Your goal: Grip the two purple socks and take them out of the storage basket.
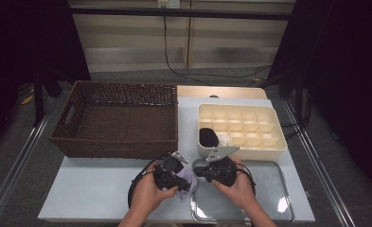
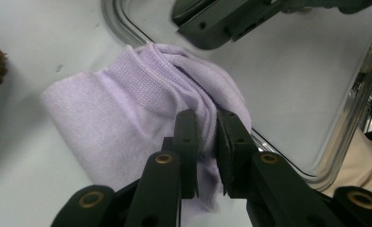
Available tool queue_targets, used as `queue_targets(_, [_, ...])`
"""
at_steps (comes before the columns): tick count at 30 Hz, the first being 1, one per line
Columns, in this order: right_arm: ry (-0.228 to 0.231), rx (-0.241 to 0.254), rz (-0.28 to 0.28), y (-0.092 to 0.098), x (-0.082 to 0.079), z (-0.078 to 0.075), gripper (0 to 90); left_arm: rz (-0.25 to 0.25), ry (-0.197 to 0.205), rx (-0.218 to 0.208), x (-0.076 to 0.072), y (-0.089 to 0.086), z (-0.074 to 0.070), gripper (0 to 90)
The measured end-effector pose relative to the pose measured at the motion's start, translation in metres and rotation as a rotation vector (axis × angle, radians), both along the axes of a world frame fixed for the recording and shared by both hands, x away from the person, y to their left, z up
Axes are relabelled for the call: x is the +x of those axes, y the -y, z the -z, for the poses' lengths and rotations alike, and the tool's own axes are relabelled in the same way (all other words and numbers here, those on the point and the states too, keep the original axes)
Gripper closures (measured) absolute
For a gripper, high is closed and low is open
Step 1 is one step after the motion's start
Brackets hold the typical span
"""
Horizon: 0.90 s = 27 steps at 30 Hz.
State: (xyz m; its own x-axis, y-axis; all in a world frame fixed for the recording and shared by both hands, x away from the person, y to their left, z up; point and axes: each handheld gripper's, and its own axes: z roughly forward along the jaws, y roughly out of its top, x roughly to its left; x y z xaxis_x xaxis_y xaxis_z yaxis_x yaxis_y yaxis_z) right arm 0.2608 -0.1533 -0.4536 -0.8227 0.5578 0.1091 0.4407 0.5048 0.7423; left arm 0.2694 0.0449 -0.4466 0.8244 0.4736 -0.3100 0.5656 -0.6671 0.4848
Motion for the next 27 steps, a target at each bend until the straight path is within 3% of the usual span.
queue_targets(4, [0.008,0.011,-0.016,-0.010,-0.001,-0.003,84.6,0.003,-0.003,-0.003,-0.001,0.001,0.001,77.1])
queue_targets(8, [-0.009,-0.017,-0.031,-0.017,-0.002,0.006,84.4,0.014,0.008,0.006,-0.001,0.000,0.000,76.8])
queue_targets(16, [-0.027,-0.014,-0.028,-0.011,-0.004,0.014,86.4,-0.004,0.017,-0.020,0.000,-0.013,-0.010,72.7])
queue_targets(18, [-0.029,-0.018,-0.030,-0.011,-0.004,0.014,86.6,-0.021,0.036,-0.036,0.001,-0.019,-0.015,72.5])
queue_targets(20, [-0.032,-0.012,-0.034,-0.010,-0.004,0.015,86.6,-0.038,0.023,-0.076,0.002,-0.025,-0.018,71.6])
queue_targets(22, [-0.028,-0.011,-0.036,-0.009,-0.004,0.016,86.6,-0.050,0.051,-0.059,0.003,-0.030,-0.020,70.9])
queue_targets(23, [-0.032,-0.009,-0.032,-0.009,-0.005,0.016,86.6,-0.079,0.054,-0.076,0.004,-0.031,-0.020,69.8])
queue_targets(27, [-0.031,-0.007,-0.035,-0.008,-0.005,0.016,86.7,-0.114,0.064,-0.082,0.007,-0.041,-0.016,70.8])
